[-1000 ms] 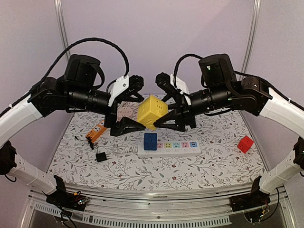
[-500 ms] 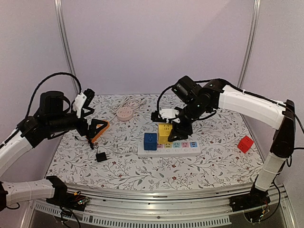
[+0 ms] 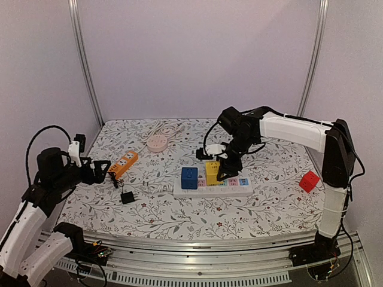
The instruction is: Insert the plug
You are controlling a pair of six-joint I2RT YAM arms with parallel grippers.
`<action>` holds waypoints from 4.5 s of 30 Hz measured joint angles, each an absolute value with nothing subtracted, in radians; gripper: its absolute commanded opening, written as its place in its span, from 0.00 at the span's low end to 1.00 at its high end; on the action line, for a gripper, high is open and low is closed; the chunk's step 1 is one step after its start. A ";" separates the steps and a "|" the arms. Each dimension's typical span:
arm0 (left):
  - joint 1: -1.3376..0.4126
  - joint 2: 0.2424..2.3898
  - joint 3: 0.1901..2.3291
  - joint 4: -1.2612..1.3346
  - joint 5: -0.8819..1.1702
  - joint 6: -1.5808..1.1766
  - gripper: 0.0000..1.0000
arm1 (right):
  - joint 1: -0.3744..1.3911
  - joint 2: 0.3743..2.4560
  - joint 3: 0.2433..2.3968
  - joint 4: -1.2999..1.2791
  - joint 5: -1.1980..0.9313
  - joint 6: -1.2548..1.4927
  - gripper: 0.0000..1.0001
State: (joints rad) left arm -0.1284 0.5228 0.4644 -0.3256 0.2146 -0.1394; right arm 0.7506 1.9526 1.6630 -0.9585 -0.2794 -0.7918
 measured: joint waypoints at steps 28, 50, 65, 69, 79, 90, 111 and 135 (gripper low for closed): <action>-0.012 0.458 0.410 -0.245 0.252 -0.173 1.00 | 0.707 2.016 1.620 -0.857 -0.325 -0.805 0.00; -0.011 0.466 0.410 -0.244 0.254 -0.172 0.99 | 0.721 2.098 1.685 -0.915 -0.269 -0.799 0.00; -0.011 0.467 0.410 -0.244 0.255 -0.169 0.99 | 0.732 2.097 1.678 -0.909 -0.245 -0.768 0.02; -0.011 0.467 0.410 -0.245 0.255 -0.168 1.00 | 0.732 2.091 1.665 -0.896 -0.245 -0.755 0.50; -0.011 0.461 0.410 -0.245 0.260 -0.165 1.00 | 0.741 2.080 1.631 -0.876 -0.170 -0.712 0.99; -0.011 0.444 0.410 -0.246 0.278 -0.160 0.99 | 0.731 1.805 1.631 -0.847 -0.191 -0.693 0.99; -0.120 0.427 0.502 -0.287 0.280 -0.125 0.99 | -0.075 1.340 1.050 -0.794 0.247 0.432 0.99; -0.130 0.421 0.479 -0.289 0.276 -0.125 1.00 | -0.118 1.570 0.939 -0.709 0.177 0.699 0.76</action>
State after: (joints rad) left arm -0.1295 0.4213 0.4793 -0.2890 0.2756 -0.1246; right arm -0.1181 1.5703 0.9390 -0.7086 0.1772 0.6991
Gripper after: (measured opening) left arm 0.995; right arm 0.822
